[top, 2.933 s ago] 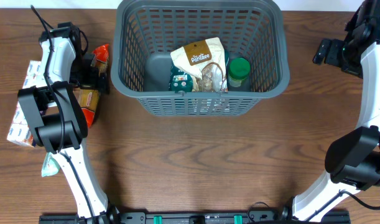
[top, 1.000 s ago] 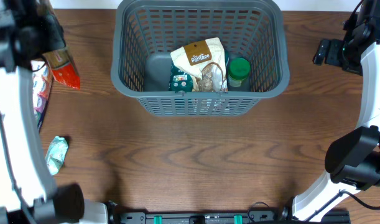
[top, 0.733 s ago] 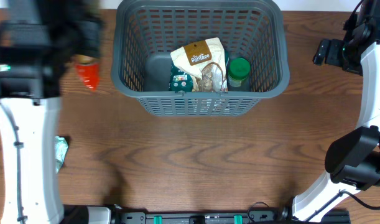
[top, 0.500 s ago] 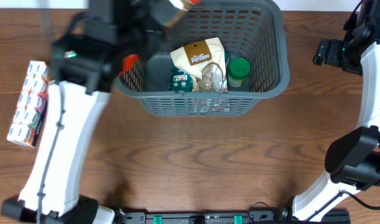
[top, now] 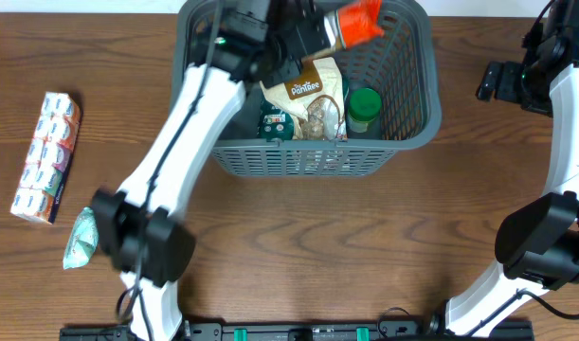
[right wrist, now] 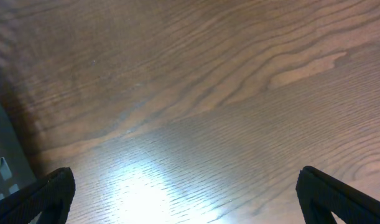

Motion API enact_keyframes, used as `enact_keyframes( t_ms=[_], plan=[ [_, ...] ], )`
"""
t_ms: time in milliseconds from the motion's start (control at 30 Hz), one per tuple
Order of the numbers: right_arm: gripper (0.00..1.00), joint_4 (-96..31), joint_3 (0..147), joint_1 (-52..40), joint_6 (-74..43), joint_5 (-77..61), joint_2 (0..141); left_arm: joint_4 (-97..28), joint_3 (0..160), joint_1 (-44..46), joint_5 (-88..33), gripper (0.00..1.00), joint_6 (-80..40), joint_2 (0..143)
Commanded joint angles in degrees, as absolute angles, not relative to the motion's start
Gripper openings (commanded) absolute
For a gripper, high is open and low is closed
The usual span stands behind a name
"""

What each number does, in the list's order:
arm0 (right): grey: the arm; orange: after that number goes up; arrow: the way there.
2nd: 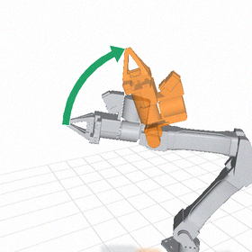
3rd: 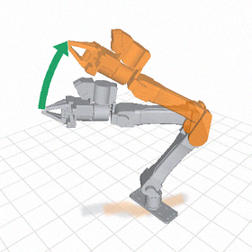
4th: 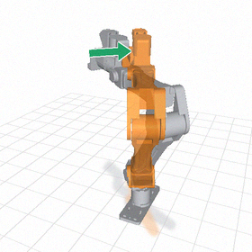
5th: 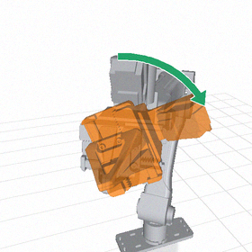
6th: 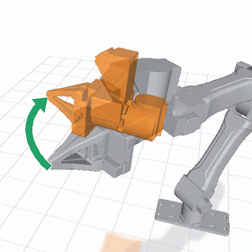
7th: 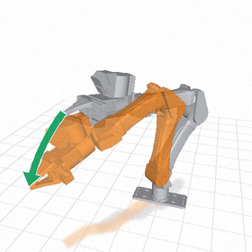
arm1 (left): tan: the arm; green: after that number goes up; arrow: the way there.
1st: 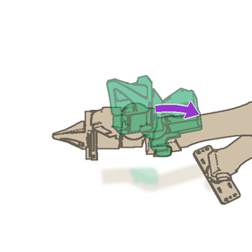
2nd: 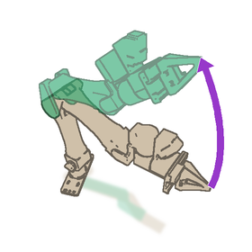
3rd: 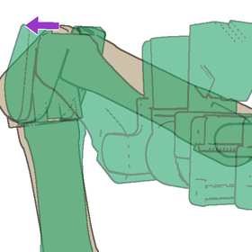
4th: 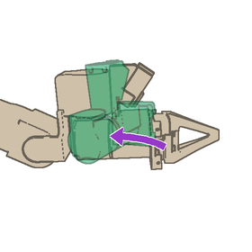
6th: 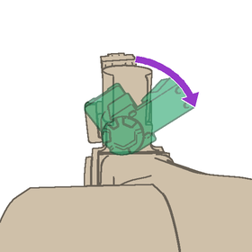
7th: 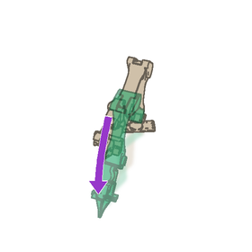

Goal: Pack container
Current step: 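Carry the roll over the basket and release it on top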

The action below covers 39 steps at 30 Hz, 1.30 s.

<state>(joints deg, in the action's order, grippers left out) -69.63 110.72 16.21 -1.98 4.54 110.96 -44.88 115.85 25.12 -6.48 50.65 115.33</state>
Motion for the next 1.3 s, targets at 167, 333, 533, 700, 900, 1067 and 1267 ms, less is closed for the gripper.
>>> enact_keyframes(
  t_ms=[167,333,533,700,900,1067,1267],
  plan=[
    [0.99,-69.82,110.43,16.1,-0.51,4.49,111.28,-46.76,117.4,25.1,-6.61,0.1,51.62,119.92],
    [0.99,-69.52,110.43,16.1,-0.49,4.49,111.28,-48.27,117.14,25.1,-6.63,0.37,51.33,119.92],
    [0.99,-69.36,110.43,16.1,-0.1,4.49,111.28,-51.46,117.16,25.1,-6.63,0.63,48.16,119.79],
    [0.99,-69.45,110.43,16.1,-0.1,4.49,111.28,-54.74,117.19,25.1,-5.39,0.63,48.12,116.68],
    [0.99,-69.41,110.43,16.1,-0.1,4.47,111.28,-51.94,117.25,24.36,2.87,0.74,47.86,106.37],
    [0.99,-69.43,110.43,16.1,-0.12,4.47,111.28,-49.93,117.25,21.23,7.42,0.75,42.02,98.04],
    [0.99,-69.45,110.43,16.1,-0.12,4.47,111.28,-53.6,117.25,13.04,15.81,0.8,29.63,91.2]
  ],
)
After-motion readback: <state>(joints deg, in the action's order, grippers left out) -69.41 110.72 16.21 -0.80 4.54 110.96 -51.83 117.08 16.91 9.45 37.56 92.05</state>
